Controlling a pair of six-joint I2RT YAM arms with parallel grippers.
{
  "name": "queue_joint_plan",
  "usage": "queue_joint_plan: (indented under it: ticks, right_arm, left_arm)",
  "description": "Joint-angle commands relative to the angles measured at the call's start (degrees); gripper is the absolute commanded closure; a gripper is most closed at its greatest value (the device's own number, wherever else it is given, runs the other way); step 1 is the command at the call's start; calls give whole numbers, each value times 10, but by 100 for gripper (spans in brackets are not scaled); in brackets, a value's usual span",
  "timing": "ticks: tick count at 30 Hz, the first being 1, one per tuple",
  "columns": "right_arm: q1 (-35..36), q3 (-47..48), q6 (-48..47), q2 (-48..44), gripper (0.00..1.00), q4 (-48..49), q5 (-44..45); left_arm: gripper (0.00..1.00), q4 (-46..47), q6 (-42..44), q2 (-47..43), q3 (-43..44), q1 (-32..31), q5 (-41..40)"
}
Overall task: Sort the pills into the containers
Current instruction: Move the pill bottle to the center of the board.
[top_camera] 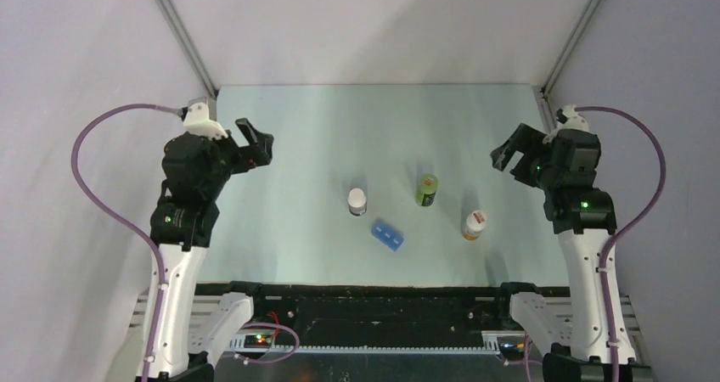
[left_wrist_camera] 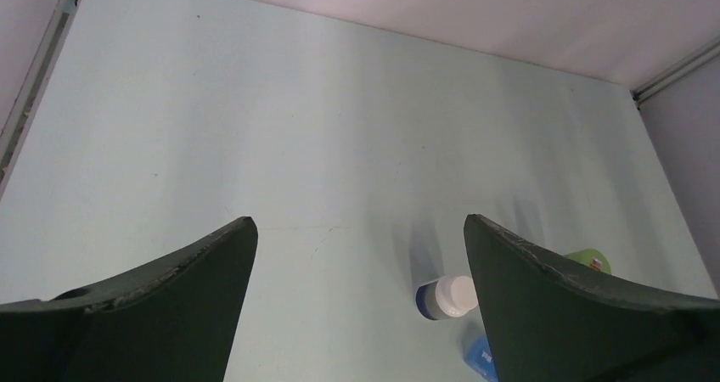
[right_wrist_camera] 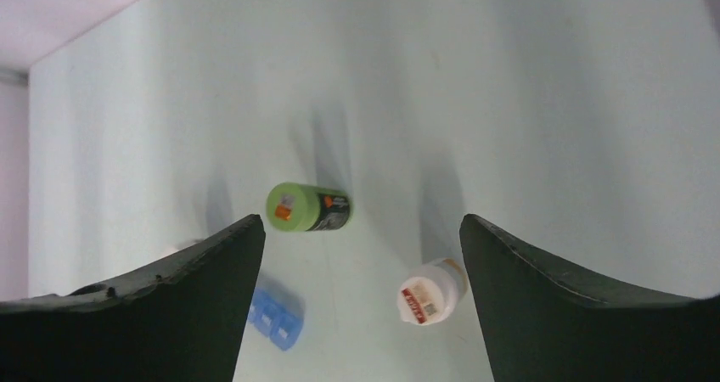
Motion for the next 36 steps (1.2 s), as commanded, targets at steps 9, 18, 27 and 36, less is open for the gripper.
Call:
queue_joint_plan:
  ticks: [9, 18, 27, 36]
  right_arm:
    - [156, 4, -48, 14, 13, 80, -118]
    - [385, -38, -53, 62, 13, 82, 3]
    - [487, -84, -41, 175, 8, 112, 36]
    - [494, -158, -33, 270, 12, 215, 24]
  left_arm:
    - [1, 67, -10, -82, -66, -3, 35]
    - [8, 124, -71, -29, -155, -53, 179]
    - [27, 197, -136, 70, -250, -210, 76]
    - [44, 423, -195, 188, -352, -289, 43]
